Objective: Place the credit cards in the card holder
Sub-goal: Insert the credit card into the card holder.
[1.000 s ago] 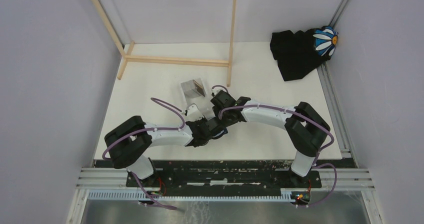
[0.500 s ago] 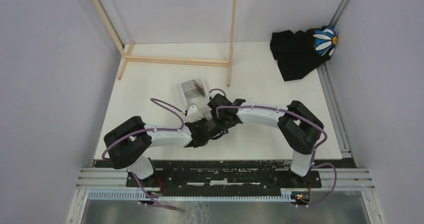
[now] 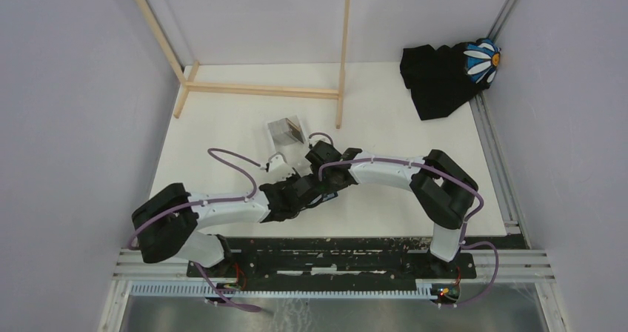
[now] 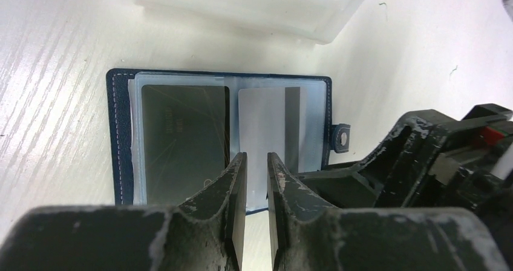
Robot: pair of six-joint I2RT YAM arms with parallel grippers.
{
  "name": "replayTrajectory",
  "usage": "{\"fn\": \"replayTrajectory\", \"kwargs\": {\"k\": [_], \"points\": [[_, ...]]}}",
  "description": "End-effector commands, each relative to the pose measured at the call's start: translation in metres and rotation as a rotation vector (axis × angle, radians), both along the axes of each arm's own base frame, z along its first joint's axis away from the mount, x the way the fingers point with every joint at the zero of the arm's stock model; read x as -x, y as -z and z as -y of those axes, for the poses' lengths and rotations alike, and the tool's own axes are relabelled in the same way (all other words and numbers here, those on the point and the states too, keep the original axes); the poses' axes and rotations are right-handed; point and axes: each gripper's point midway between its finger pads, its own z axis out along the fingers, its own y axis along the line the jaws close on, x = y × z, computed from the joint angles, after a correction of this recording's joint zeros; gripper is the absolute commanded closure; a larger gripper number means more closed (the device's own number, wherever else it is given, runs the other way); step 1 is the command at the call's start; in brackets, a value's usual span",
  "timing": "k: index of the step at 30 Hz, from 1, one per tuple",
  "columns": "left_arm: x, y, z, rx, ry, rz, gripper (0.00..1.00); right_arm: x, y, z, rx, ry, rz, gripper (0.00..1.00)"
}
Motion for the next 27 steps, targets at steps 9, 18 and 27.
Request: {"fn": "replayTrajectory", "kwargs": {"k": [9, 18, 27], "points": [[0.026, 0.008, -0.049, -0.070, -0.063, -0.019, 0.77, 0.000, 0.003, -0.002, 0.031, -0.009, 0.008, 0.55], [0.035, 0.021, -0.059, -0.076, -0.056, -0.039, 0.77, -0.004, -0.020, -0.013, -0.021, -0.030, 0.033, 0.54], [0.039, 0.029, -0.061, -0.089, -0.046, -0.063, 0.77, -0.002, -0.031, -0.017, -0.053, -0.037, 0.041, 0.53]]}}
